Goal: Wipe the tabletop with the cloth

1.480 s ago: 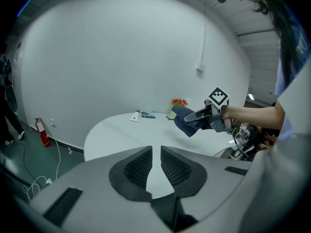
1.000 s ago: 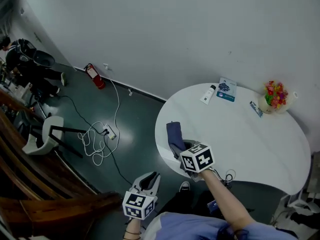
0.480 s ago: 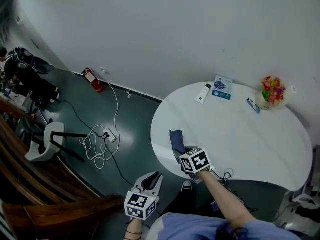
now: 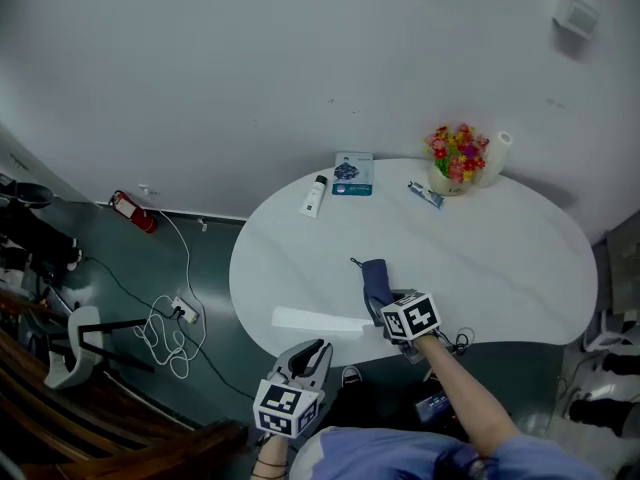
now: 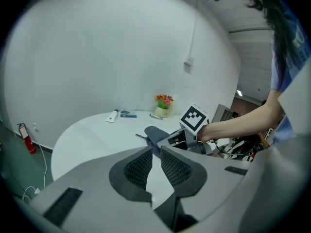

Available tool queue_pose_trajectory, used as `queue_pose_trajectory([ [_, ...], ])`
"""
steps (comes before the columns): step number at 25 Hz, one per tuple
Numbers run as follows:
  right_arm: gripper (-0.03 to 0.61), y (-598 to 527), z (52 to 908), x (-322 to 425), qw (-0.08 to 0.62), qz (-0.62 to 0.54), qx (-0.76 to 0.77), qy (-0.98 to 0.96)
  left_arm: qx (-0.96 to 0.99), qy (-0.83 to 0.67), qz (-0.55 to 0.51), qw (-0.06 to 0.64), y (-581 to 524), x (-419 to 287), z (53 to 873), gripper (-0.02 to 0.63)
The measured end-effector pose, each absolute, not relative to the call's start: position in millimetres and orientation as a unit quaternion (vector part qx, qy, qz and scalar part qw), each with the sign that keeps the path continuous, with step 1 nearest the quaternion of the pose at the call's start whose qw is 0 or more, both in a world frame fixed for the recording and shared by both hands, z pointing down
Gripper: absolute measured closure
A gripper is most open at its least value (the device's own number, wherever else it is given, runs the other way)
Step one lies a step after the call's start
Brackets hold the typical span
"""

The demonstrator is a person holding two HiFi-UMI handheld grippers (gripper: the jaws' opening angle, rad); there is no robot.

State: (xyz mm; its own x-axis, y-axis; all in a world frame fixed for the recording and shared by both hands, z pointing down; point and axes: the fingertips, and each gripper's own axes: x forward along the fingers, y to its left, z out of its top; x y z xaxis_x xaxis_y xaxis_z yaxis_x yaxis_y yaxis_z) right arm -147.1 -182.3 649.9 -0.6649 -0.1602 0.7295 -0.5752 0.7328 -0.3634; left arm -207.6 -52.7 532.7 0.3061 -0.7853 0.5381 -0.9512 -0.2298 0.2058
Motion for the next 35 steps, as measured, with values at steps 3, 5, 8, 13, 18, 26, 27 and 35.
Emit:
queue_pose_trajectory([
  [3, 0.517, -205.0, 648.8, -87.7, 0.346, 0.303, 0.246, -0.853, 0.786, -0.542, 0.165, 0.248, -77.4, -163.9, 529.9, 0.565],
  [5, 0.517, -218.9, 648.2, -47.2, 0.344, 0.308, 0.269, -0.846, 0.799, -0.524, 0.164, 0.245, -91.9, -134.0, 527.2, 0.565],
  [8, 0.517, -236.9, 648.5, 14.7, 0.337, 0.313, 0.301, -0.835, 0.815, -0.502, 0.164, 0.239, -110.1, -87.1, 524.2, 0.565],
  [13, 0.517, -258.2, 650.0, 124.6, 0.330, 0.326, 0.359, -0.810, 0.845, -0.457, 0.165, 0.225, -132.5, -7.0, 517.2, 0.565],
  [18, 0.517, -273.6, 648.4, 234.7, 0.318, 0.336, 0.417, -0.782, 0.864, -0.417, 0.181, 0.216, -144.2, 63.2, 524.0, 0.565],
  [26, 0.517, -279.1, 645.6, 389.5, 0.305, 0.353, 0.488, -0.738, 0.878, -0.383, 0.186, 0.217, -156.3, 165.8, 529.8, 0.565],
  [27, 0.517, -279.3, 645.7, 405.3, 0.304, 0.353, 0.494, -0.734, 0.881, -0.377, 0.188, 0.217, -156.4, 178.0, 530.6, 0.565],
  [35, 0.517, -272.8, 651.4, 523.2, 0.306, 0.362, 0.544, -0.692, 0.894, -0.340, 0.205, 0.209, -152.8, 240.1, 531.7, 0.565],
])
